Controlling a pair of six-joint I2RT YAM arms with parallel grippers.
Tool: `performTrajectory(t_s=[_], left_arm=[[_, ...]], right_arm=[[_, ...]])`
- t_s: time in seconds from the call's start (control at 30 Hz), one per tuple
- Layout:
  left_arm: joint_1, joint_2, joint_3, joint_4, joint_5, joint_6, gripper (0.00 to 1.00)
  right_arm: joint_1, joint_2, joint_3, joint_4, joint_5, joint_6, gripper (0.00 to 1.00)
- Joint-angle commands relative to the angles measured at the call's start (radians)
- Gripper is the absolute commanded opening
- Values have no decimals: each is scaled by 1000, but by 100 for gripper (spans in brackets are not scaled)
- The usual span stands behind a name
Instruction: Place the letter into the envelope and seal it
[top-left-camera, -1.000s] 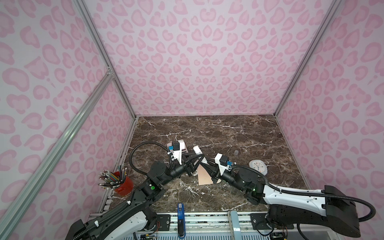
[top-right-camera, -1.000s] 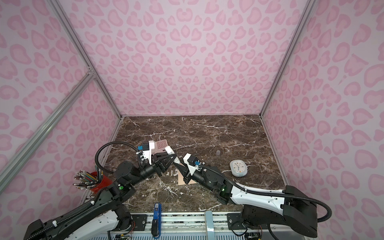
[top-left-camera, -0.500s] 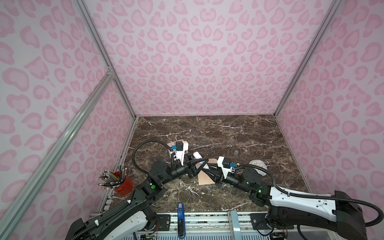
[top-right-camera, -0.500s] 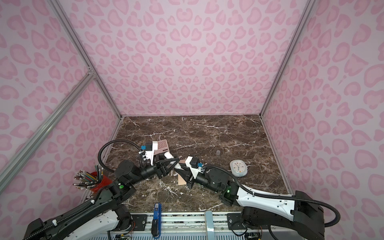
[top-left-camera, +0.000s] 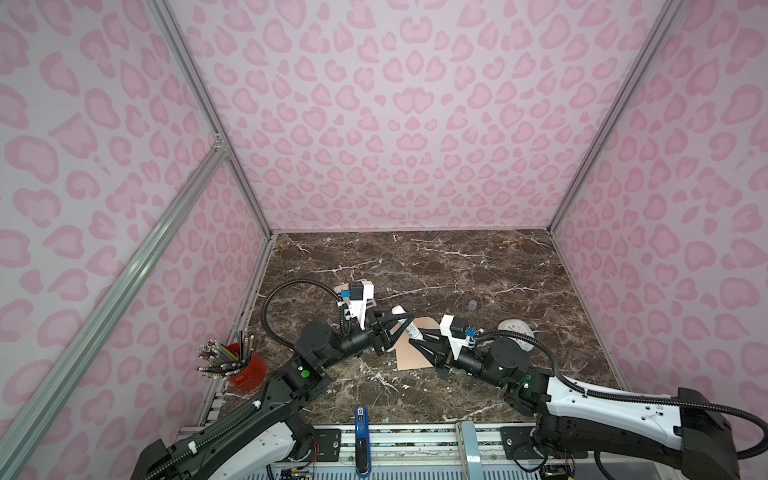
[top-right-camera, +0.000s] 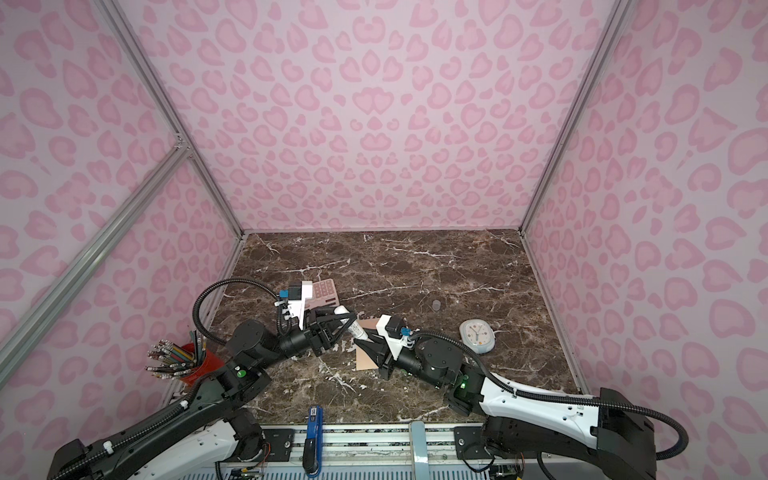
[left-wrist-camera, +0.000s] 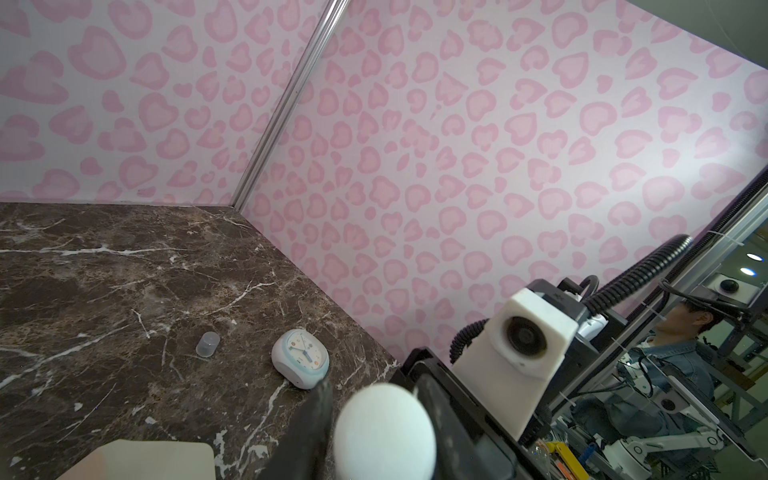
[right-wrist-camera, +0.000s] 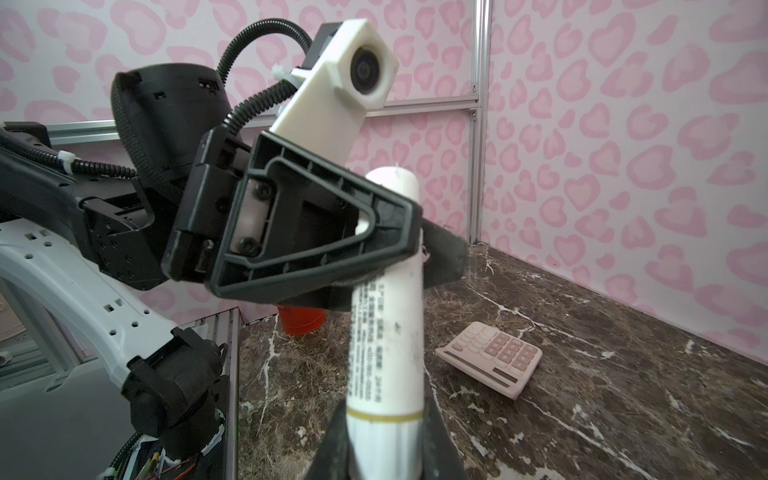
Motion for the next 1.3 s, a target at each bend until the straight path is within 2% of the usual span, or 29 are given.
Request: performTrajectory(t_s=[0.0,0.1,0.2,0.3,0.43,0.57,0.7,0.83,1.27], left_arm=[[2,6,-1,44,13,-7,32],[2,9,-7,61,12,-17,28],[2,16,-6,68,15,-25,21],[2,30,-8,89,15,-48,15],[6,60,-24,157,-16,-119,14],[15,98,-41,255,-37,-206,13],[18,115,-40,290,-38,-244,14],[18,114,-41,283,-41,-247,15],[18,132,-45,295,-33,-258,15]], right_arm=[[1,-7,-9,5,9,-12,2],[-2,-14,-10,-9,13,-20,2],[-1,-23,-15,-9,19,-23,8],[0,-30,-26,6,28,-33,26],[15,-17,-53,67,38,-84,51],[42,4,-104,212,121,-155,58],[51,30,-131,334,212,-218,60],[52,63,-130,417,252,-246,60],[52,196,-53,521,244,-300,48]])
